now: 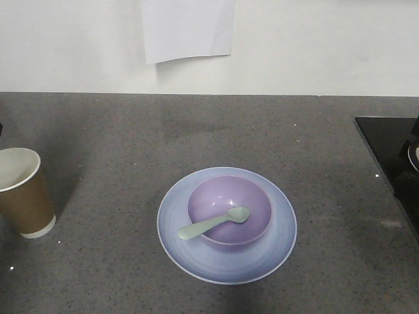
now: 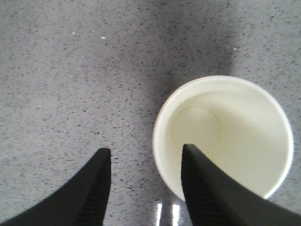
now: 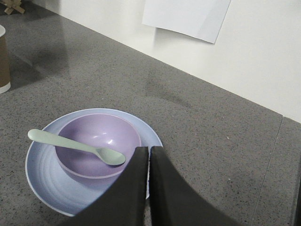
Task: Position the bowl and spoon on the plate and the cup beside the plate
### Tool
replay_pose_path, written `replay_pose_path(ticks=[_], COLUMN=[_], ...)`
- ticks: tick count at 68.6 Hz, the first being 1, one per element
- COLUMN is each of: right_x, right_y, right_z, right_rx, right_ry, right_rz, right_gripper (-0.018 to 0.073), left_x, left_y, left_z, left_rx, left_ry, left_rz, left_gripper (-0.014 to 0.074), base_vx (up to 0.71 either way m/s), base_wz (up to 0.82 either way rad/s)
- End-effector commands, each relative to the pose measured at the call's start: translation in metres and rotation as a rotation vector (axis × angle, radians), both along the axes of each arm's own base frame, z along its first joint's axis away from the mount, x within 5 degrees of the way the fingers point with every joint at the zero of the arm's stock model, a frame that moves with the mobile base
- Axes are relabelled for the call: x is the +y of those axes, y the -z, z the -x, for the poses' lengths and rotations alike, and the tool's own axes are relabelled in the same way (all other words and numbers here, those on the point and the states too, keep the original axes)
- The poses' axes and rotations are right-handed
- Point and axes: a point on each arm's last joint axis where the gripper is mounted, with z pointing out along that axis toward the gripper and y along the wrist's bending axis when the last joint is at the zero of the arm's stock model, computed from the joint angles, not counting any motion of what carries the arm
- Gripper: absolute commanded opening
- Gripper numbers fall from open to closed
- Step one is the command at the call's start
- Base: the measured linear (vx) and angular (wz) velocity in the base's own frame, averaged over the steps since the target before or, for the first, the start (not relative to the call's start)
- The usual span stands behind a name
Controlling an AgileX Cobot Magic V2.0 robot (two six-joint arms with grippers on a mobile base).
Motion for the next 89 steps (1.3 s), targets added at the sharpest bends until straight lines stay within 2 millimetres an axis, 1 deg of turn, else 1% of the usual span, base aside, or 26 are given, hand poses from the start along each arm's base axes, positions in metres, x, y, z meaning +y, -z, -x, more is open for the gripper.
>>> replay_pose_path(ticks=[1, 32, 55, 64, 73, 89], right_x=[-0.001, -0.001, -0.001, -0.001, -0.001, -0.001], right_y=[-0.012, -0.012, -0.012, -0.012, -0.012, -0.012], right_z=[-0.002, -0.001, -0.001, -0.001, -0.001, -0.001], right_rx=[-0.071, -0.067, -0.066, -0.066, -0.066, -0.066], right_ry=[0.021, 0.019, 0.019, 0.019, 0.019, 0.019], right_rz=[-0.039, -0.037, -0.037, -0.037, -0.037, -0.037], right_gripper=[-0.0001, -0.0001, -0.0001, -0.0001, -0.0001, -0.0001], left_x=[-0.004, 0.000, -0.001, -0.001, -0.004, -0.005], left_y=[-0.012, 0.010, 0.023, 0.030, 0.034, 0.034], left_z=[0.004, -0.015, -0.026, -0.030, -0.033, -0.033], left_rx=[-0.052, 0.028, 0.072, 0.096, 0.112, 0.111], left_ry=[0.026, 0.023, 0.025, 0.024, 0.036, 0.054], left_rz=[0.038, -0.011, 0.002, 0.000, 0.032, 0.030], left_gripper=[0.0345, 0.0345, 0.0345, 0.0328, 0.0257, 0.0001], base_vx=[0.00, 0.00, 0.00, 0.00, 0.00, 0.00], base_wz=[0.00, 0.00, 0.00, 0.00, 0.00, 0.00])
